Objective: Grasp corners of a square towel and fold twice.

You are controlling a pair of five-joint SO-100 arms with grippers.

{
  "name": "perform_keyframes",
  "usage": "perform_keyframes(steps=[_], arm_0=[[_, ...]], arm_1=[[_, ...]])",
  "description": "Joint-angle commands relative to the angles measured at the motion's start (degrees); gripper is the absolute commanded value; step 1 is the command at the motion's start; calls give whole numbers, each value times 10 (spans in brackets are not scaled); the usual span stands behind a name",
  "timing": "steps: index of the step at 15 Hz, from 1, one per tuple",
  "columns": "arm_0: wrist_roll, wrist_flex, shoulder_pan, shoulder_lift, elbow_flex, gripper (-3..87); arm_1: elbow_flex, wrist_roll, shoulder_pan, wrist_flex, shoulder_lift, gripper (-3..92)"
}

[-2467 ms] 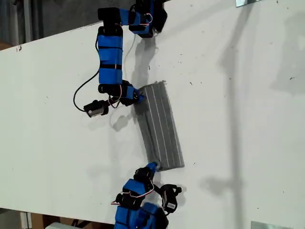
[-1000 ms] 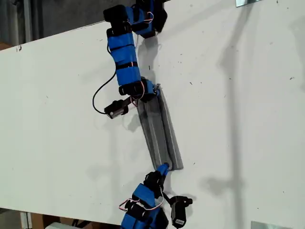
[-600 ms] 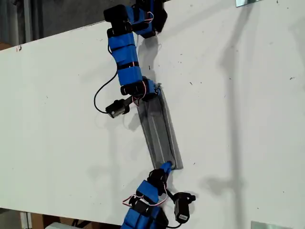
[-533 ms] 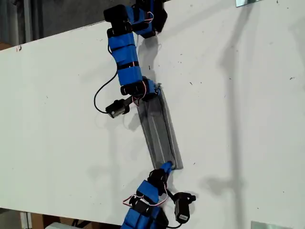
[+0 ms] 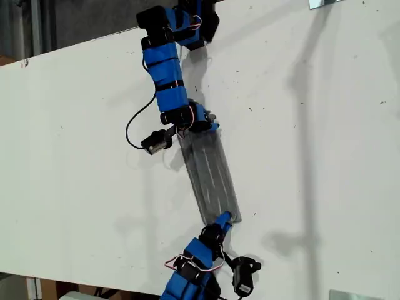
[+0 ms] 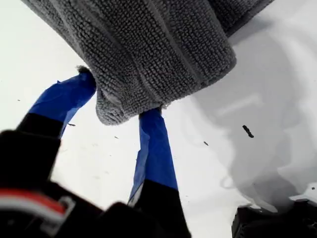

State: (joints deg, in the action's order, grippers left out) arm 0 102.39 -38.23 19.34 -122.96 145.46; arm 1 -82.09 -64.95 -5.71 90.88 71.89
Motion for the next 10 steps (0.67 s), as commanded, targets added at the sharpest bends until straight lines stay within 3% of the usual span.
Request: perform_keyframes(steps=[1,7,10], arm_0=[[9,-79,-15,7,-53,204],[18,-243,-45,-76,-62,204],[29,-252,-25,-105,-55,204]], arm_1=[[5,-4,-3,7,32,225],[4,-11,9,93,131,306],[-39,-4,35,84,154,314]])
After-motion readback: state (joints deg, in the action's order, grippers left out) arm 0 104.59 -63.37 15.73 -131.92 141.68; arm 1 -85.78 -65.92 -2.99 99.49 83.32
